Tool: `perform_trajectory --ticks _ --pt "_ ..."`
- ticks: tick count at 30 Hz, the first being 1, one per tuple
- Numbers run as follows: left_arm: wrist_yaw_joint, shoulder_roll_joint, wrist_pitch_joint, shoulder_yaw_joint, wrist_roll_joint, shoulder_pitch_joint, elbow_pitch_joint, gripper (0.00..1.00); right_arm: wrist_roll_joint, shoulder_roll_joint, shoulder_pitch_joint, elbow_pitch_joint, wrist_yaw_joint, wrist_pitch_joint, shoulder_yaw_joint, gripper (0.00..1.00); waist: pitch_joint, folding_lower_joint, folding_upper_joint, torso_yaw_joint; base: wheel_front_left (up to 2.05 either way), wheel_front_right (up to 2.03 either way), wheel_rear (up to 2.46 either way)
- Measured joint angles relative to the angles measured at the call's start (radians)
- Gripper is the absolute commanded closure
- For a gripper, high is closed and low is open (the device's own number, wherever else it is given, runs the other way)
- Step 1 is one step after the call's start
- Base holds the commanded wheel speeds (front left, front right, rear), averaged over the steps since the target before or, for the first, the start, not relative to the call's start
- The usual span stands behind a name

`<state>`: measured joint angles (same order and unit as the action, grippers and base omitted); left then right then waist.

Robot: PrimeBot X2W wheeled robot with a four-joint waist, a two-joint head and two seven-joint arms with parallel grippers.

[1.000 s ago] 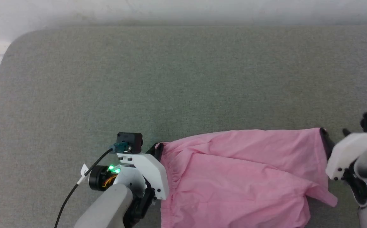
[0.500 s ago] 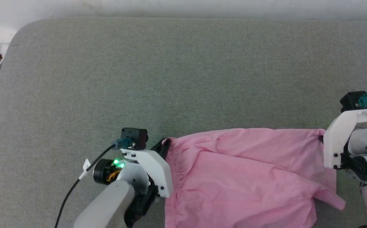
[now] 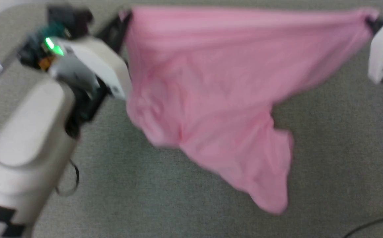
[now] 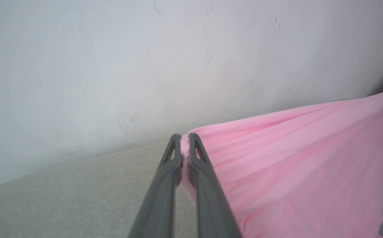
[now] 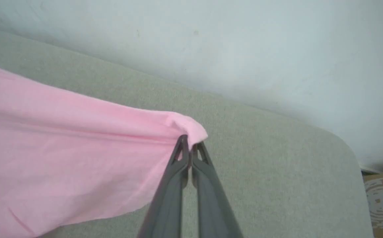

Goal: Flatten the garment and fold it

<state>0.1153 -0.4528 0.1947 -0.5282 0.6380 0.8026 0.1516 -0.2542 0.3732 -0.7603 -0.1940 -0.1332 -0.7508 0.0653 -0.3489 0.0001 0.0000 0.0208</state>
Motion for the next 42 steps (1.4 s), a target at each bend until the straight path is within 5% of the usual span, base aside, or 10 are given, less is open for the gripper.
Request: perform_trajectory --ticks 12,20,30,37,42 --pt "0.017 -0.035 -0.099 0.147 -0.078 0.471 0.084 1.00 0.141 -0.053 -0.467 -0.042 -0.006 0.262 -0.024 1.00 -0.139 0.0001 0.0000 0.041 0.00 0.00 0.00" --pt "0.016 0.024 -0.195 0.172 -0.052 0.523 0.155 1.00 0.148 -0.054 -0.521 -0.083 -0.007 0.346 -0.003 1.00 -0.154 -0.0002 0.0000 0.061 0.00 0.00 0.00" --pt "-0.063 0.071 -0.123 0.046 0.076 0.039 0.125 1.00 -0.097 0.080 0.017 0.111 0.000 0.169 0.180 1.00 -0.067 -0.0003 0.0000 0.036 0.00 0.00 0.00" --pt "-0.065 0.037 0.000 -0.050 0.185 -0.365 -0.011 1.00 -0.208 0.142 0.438 0.281 0.000 0.049 0.192 1.00 0.024 -0.0004 0.0000 0.028 0.00 0.00 0.00" --pt "-0.024 -0.012 0.088 -0.100 0.239 -0.574 -0.132 1.00 -0.238 0.158 0.685 0.370 0.001 -0.032 0.152 1.00 0.091 -0.0006 0.0000 0.020 0.00 0.00 0.00"
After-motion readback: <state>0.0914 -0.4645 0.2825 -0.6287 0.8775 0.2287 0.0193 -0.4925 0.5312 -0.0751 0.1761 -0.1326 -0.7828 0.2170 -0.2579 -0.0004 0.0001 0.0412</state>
